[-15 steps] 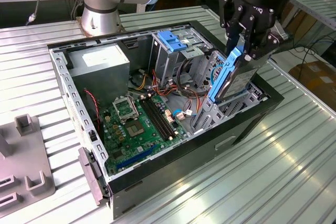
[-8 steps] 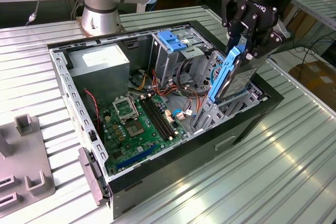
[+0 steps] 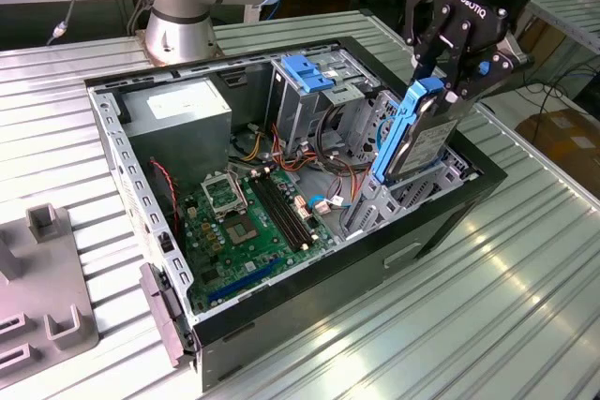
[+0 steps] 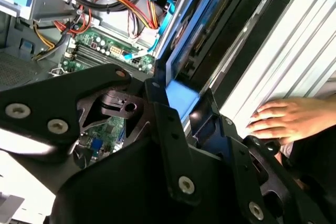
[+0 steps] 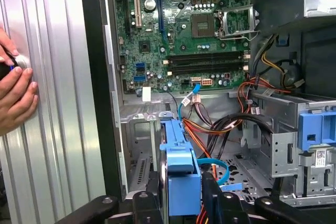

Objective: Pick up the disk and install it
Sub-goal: 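Insert the disk into the insertion slot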

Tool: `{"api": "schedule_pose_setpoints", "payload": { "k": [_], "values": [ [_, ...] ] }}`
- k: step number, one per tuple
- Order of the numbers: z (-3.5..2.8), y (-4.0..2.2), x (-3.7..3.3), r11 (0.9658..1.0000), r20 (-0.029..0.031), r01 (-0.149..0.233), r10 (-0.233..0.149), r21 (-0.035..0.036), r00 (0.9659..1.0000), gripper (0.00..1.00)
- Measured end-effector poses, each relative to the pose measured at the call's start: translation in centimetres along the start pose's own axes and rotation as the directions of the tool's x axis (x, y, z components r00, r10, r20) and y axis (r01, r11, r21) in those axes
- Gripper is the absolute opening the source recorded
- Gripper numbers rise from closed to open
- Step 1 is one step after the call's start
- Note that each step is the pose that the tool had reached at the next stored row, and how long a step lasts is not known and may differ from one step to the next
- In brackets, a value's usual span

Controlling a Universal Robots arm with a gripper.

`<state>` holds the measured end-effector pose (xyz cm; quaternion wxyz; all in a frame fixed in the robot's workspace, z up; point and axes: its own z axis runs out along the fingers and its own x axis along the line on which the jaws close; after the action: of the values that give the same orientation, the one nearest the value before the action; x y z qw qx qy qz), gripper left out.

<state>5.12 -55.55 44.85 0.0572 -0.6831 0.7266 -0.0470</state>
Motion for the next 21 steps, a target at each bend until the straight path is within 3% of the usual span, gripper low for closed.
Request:
{"api": "schedule_pose_setpoints", "payload": {
  "k": [2, 3, 8, 10, 13, 16, 17, 21],
  "values": [
    [0.0, 0.0, 0.01, 1.0, -0.0001, 0.0, 0.0, -0.0001, 1.0, 0.43],
    [0.0, 0.0, 0.01, 1.0, 0.0, 0.0, 0.0, -0.0001, 1.0, 0.36],
    [-0.16, -0.2, -0.01, 1.0, 0.0003, 0.0, 0.0, -0.0023, 1.0, 0.36],
    [-0.64, -0.45, -0.02, 0.9999, -0.0005, 0.0, 0.0, -0.0159, 1.0, 0.36],
    [-0.66, -0.73, -0.04, 0.9994, -0.0023, 0.0, 0.0, -0.0356, 1.0, 0.36],
    [-0.59, -1.16, 0.0, 0.9963, -0.0052, -0.001, 0.001, -0.086, 1.0, 0.36],
    [-0.58, -1.19, 0.02, 0.9958, -0.0053, 0.0, -0.001, -0.0915, 1.0, 0.36],
    [-0.57, -1.25, 0.07, 0.9957, -0.0044, 0.008, -0.008, -0.0925, 1.0, 0.36]
  ]
}}
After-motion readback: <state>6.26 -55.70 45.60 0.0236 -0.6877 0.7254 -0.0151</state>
